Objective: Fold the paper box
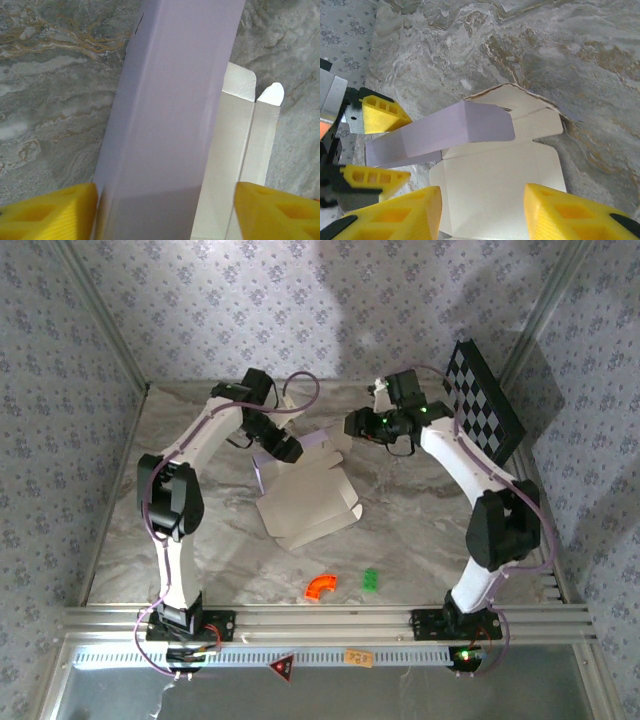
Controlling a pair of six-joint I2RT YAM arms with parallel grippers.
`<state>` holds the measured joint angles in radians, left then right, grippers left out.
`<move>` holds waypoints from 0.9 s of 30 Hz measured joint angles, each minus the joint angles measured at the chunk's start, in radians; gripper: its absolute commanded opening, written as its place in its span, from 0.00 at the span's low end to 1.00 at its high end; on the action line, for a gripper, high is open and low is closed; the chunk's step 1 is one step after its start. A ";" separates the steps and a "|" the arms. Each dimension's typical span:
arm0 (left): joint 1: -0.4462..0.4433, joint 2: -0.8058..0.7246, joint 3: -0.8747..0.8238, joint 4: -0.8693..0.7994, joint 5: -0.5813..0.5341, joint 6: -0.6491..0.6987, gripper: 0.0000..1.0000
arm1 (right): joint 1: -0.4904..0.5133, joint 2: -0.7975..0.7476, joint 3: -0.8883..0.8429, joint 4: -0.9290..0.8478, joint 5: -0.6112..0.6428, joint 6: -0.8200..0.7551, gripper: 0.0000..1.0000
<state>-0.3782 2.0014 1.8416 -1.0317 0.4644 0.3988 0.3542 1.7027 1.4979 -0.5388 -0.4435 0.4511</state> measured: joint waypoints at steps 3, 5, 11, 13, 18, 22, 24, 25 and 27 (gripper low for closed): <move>0.001 0.000 0.000 -0.005 0.020 -0.008 0.61 | -0.007 -0.041 -0.060 0.011 0.015 0.000 0.48; 0.001 -0.003 -0.008 0.000 0.027 -0.026 0.58 | -0.008 -0.058 -0.098 0.023 0.026 0.001 0.48; -0.003 -0.063 -0.121 0.042 0.033 -0.096 0.56 | -0.010 -0.082 -0.209 0.068 0.040 0.013 0.48; -0.006 -0.095 -0.158 0.052 0.032 -0.120 0.56 | -0.010 -0.082 -0.232 0.076 0.041 0.016 0.48; -0.011 -0.159 -0.221 0.066 0.023 -0.160 0.68 | -0.010 -0.082 -0.252 0.101 0.044 0.027 0.47; -0.011 -0.163 -0.224 0.064 0.015 -0.164 0.71 | -0.010 -0.082 -0.252 0.118 0.044 0.031 0.48; -0.010 -0.163 -0.223 0.063 0.014 -0.164 0.71 | -0.010 -0.082 -0.252 0.127 0.044 0.031 0.47; -0.010 -0.159 -0.222 0.063 0.014 -0.164 0.71 | -0.009 -0.082 -0.252 0.131 0.043 0.031 0.47; -0.010 -0.148 -0.216 0.061 0.014 -0.164 0.69 | -0.007 -0.080 -0.252 0.141 0.043 0.034 0.47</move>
<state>-0.3885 1.8538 1.6253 -0.9707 0.4782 0.2344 0.3473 1.6222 1.2457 -0.3981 -0.4004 0.4847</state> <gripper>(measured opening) 0.711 0.474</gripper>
